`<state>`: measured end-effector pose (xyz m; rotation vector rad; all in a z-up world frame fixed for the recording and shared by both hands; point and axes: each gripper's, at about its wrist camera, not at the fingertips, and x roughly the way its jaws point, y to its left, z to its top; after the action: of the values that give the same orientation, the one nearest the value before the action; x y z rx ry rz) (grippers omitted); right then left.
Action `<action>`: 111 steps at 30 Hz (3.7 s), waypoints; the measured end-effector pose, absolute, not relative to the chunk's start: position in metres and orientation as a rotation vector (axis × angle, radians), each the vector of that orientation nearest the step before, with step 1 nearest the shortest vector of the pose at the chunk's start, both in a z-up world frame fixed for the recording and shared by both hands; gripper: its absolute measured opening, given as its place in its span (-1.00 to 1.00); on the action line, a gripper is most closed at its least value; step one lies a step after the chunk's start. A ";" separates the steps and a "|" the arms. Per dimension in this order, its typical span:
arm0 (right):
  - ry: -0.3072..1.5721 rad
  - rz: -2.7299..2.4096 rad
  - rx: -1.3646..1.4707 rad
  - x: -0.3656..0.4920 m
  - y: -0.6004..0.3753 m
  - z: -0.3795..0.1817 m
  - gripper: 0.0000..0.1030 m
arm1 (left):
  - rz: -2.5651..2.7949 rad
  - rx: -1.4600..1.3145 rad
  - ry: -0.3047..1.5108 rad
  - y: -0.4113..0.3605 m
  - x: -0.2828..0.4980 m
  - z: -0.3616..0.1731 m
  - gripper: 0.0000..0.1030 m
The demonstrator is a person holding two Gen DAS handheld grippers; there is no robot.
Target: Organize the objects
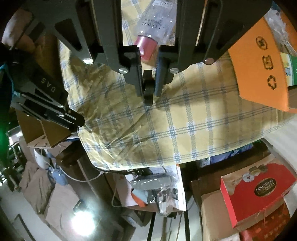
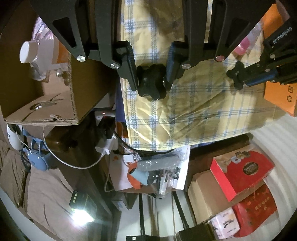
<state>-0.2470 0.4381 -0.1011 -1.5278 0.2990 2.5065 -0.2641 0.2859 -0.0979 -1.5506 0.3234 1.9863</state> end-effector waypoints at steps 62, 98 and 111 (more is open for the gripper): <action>0.179 2.878 -1.228 -0.161 0.211 0.047 -0.46 | 2.393 -1.259 -0.014 0.026 -0.200 0.042 -0.81; 0.212 2.843 -1.551 -0.207 0.160 -0.043 -0.45 | 2.269 -1.450 -0.175 0.010 -0.260 -0.041 -0.81; 0.209 2.885 -1.465 -0.197 0.163 -0.019 -0.40 | 2.323 -1.435 -0.175 -0.001 -0.259 -0.032 -0.44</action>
<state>-0.1973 0.1627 -0.0191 -1.4649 0.2093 2.8852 -0.2590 -0.0007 -0.0321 -1.4345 -0.1747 2.3231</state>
